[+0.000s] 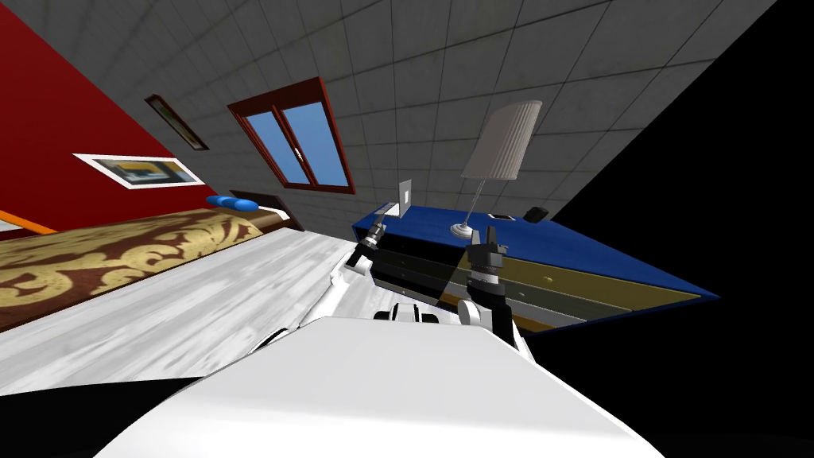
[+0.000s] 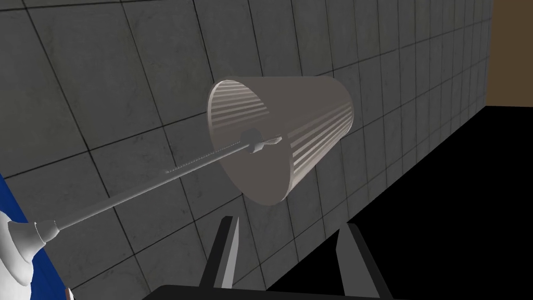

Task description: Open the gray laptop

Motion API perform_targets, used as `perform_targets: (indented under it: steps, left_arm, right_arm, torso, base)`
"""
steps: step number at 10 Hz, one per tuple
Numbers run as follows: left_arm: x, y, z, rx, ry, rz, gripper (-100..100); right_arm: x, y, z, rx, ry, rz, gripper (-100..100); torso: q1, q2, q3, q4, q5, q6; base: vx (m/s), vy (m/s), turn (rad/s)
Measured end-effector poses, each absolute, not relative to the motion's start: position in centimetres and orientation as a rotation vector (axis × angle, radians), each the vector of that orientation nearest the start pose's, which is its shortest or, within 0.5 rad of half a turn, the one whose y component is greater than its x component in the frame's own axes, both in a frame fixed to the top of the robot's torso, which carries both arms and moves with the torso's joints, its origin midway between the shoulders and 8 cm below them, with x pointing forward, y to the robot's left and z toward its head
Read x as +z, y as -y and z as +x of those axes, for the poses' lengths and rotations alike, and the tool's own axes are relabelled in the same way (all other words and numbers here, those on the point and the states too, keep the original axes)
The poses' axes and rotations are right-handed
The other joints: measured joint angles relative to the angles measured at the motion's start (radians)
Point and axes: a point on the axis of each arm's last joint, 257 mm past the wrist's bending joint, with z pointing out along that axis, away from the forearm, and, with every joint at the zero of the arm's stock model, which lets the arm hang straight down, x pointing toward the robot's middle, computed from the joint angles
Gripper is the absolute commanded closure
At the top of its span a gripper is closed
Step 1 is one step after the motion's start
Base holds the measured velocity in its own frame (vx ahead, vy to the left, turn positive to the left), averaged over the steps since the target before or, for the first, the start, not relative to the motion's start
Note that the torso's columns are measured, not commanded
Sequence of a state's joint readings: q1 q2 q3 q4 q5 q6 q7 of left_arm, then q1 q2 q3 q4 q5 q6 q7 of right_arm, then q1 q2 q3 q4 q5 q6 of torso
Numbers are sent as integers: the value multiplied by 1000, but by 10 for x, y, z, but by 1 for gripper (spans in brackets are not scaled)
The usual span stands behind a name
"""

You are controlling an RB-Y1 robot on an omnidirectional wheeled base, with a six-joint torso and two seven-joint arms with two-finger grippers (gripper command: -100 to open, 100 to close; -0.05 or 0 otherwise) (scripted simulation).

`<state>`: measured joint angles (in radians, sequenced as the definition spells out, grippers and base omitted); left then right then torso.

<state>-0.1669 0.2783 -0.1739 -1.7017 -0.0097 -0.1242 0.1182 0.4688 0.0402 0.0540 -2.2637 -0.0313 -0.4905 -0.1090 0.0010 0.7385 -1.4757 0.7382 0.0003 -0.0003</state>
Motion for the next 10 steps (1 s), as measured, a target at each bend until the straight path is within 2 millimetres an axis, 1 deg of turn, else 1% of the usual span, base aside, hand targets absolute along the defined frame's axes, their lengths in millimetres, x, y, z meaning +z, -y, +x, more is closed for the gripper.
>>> perform_targets:
  steps: [1,2,3,4,6,7,8,9,10]
  left_arm:
    - [-66,-157,564,-1414,-1201,-682,-100]
    - [-60,-155,571,-1409,-1210,-675,-100]
    - [-62,-153,582,-1389,-1236,-680,-100]
    - [-60,-152,589,-1379,-1247,-676,-100]
    - [-58,-151,605,-1344,-1279,-675,-100]
    - [-61,-154,616,-1318,-1300,-679,-100]
    - [-54,-151,622,-1308,-1305,-673,-100]
    - [-54,-157,630,-1278,-1324,-677,-100]
    - [-49,-158,636,-1265,-1329,-676,-100]
  right_arm:
    - [26,266,353,1489,-525,750,0]
    - [26,266,353,1489,-525,750,0]
    - [26,266,353,1489,-525,750,0]
    - [26,266,353,1489,-525,750,0]
    - [26,266,353,1489,-525,750,0]
    - [26,266,353,1489,-525,750,0]
    - [26,266,353,1489,-525,750,0]
    - [26,266,353,1489,-525,750,0]
    - [26,266,353,1489,-525,750,0]
  torso:
    - [-1,-1,0,0,0,0]
    - [-1,0,0,0,0,0]
    - [-2,-1,0,0,0,0]
    - [-1,-1,0,0,0,0]
    - [-1,0,0,0,0,0]
    - [-1,0,0,0,0,0]
    - [-1,0,0,0,0,0]
    - [-1,0,0,0,0,0]
    - [-1,0,0,0,0,0]
  base:
    - [1,-27,-29]
    - [2,-37,-52]
    - [2,-31,-32]
    - [4,-43,-50]
    - [-3,-42,-46]
    - [-4,-33,-29]
    - [-2,-45,-59]
    - [-2,-36,-30]
    - [3,-40,-69]
